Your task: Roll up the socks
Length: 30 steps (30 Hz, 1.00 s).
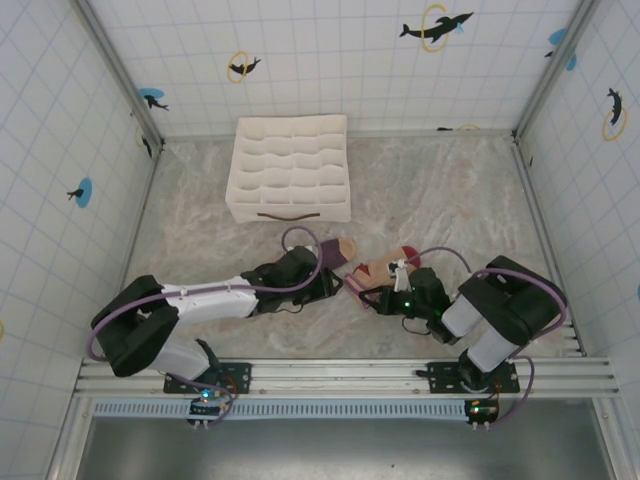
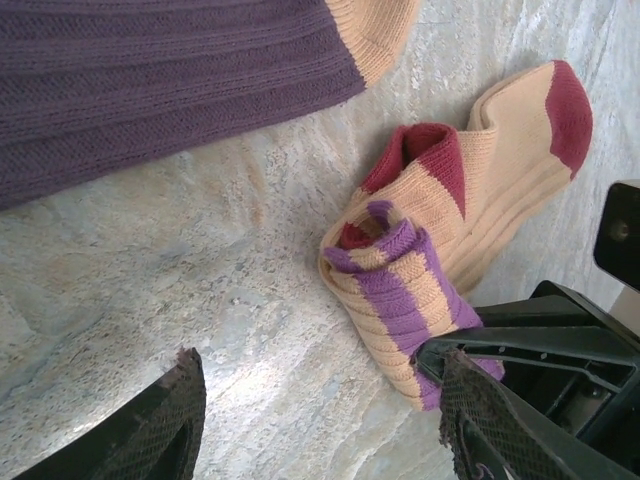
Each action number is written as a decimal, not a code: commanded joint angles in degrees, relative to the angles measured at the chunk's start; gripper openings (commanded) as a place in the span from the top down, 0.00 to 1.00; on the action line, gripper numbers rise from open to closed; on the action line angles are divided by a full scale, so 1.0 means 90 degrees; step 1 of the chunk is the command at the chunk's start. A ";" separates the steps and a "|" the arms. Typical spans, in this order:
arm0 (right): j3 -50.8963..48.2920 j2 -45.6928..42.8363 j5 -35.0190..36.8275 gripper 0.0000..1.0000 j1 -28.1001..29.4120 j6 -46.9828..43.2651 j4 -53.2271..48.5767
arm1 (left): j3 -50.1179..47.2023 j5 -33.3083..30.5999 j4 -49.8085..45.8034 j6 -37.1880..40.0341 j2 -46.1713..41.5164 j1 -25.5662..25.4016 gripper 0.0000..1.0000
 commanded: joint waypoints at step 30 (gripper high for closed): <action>0.0143 0.0669 0.0023 1.00 -0.0809 0.1138 -0.2684 | 0.0696 -0.0048 0.1232 -0.0078 0.1984 -0.0155 0.53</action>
